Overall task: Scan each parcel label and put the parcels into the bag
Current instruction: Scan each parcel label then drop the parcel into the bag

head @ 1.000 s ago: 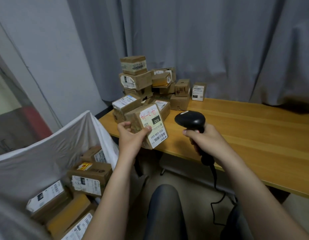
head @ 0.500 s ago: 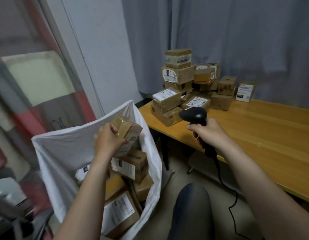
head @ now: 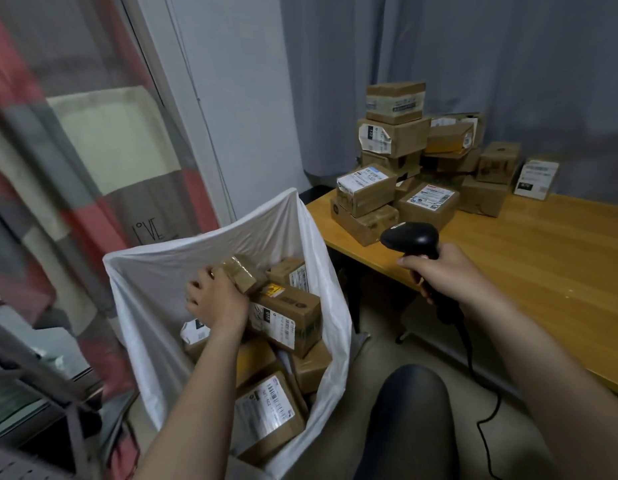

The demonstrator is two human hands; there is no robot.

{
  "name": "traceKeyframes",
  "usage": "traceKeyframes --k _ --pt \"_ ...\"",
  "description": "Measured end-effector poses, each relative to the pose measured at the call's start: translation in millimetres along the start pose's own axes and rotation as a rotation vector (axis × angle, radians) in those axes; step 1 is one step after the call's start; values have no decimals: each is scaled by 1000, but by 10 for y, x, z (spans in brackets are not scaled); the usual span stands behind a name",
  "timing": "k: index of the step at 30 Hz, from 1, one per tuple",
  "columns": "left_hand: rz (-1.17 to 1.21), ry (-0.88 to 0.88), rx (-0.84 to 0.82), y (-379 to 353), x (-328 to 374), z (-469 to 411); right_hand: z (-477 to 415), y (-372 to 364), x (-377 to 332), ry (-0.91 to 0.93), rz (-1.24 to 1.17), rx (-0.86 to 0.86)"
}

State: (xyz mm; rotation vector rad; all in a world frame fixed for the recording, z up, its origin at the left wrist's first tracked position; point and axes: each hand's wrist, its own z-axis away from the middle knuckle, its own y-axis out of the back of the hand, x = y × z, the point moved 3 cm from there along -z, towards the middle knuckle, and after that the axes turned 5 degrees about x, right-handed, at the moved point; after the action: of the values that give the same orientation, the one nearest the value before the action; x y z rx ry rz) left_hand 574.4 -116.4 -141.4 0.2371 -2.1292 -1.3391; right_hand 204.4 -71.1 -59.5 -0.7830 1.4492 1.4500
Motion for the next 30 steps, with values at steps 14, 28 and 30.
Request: traceKeyframes --k 14,28,30 --pt "-115 -23 -590 -183 -135 390 5 -18 11 20 -34 -32" --pt "-55 -348 -476 116 1163 236 11 515 111 -3 -60 100" --pt "14 -449 -471 85 1537 328 -14 632 103 8 -48 130"
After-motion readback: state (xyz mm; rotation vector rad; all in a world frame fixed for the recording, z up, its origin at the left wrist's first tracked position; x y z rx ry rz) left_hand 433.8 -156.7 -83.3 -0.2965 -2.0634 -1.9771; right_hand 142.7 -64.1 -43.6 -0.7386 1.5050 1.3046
